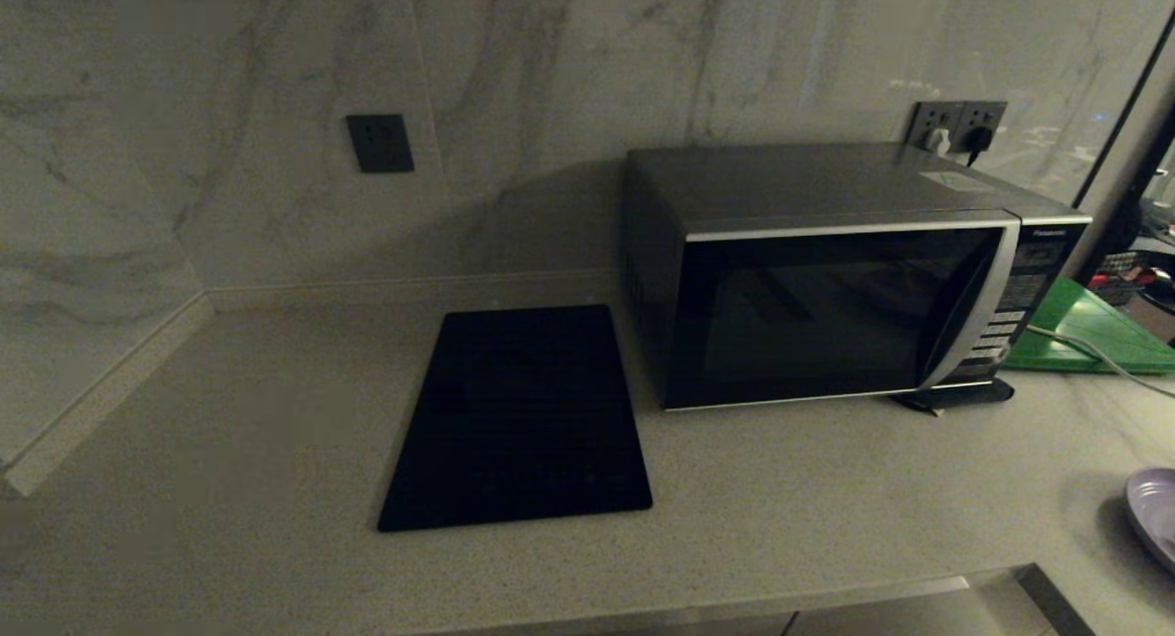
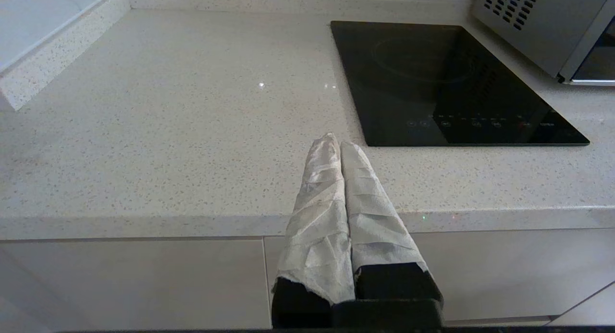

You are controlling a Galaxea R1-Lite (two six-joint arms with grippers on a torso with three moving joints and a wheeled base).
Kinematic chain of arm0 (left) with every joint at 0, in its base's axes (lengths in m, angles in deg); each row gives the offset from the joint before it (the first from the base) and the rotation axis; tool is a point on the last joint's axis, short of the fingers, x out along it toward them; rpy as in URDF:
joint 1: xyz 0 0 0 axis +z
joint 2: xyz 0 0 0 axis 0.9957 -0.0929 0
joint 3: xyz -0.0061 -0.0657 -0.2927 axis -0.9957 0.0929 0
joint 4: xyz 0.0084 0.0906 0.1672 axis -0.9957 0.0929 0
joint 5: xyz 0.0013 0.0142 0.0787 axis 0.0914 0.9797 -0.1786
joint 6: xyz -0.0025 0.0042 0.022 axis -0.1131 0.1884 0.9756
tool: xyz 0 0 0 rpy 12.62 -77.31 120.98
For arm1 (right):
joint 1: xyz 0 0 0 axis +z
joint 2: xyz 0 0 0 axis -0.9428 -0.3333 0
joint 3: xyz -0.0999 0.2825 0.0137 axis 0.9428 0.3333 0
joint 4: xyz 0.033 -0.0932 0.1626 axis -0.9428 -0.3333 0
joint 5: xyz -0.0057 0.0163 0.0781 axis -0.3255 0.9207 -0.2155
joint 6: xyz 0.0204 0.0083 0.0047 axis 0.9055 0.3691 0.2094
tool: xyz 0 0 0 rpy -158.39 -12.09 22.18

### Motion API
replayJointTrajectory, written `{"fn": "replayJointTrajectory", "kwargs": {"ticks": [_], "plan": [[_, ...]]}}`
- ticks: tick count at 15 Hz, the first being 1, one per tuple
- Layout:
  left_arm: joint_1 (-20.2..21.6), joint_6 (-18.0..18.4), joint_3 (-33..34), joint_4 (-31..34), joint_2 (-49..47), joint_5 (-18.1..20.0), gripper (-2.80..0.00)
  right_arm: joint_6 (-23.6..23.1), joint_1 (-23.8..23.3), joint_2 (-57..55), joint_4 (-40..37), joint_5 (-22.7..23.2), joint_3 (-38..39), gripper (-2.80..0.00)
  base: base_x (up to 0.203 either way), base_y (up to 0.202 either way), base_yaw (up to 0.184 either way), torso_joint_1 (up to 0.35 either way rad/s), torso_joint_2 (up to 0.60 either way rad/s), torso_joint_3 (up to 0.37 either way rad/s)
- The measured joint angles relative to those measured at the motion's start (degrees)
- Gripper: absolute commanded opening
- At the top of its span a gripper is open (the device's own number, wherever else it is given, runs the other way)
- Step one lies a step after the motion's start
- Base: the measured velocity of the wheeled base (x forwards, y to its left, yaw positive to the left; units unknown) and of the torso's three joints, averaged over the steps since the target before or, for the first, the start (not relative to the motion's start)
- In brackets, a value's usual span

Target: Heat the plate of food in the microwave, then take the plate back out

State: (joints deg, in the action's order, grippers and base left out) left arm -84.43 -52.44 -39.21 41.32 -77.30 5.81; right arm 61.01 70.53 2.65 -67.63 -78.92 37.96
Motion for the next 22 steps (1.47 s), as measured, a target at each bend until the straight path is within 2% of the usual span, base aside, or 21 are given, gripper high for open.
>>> {"fn": "replayJointTrajectory", "kwargs": {"ticks": [22], "plan": [[0.0,-0.02,0.0,-0.02,0.0,0.04,-2.8,0.0,0.0,0.0,0.0,0.01,0.0,-2.8,0.0,0.0,0.0,0.0,0.0,0.0]]}}
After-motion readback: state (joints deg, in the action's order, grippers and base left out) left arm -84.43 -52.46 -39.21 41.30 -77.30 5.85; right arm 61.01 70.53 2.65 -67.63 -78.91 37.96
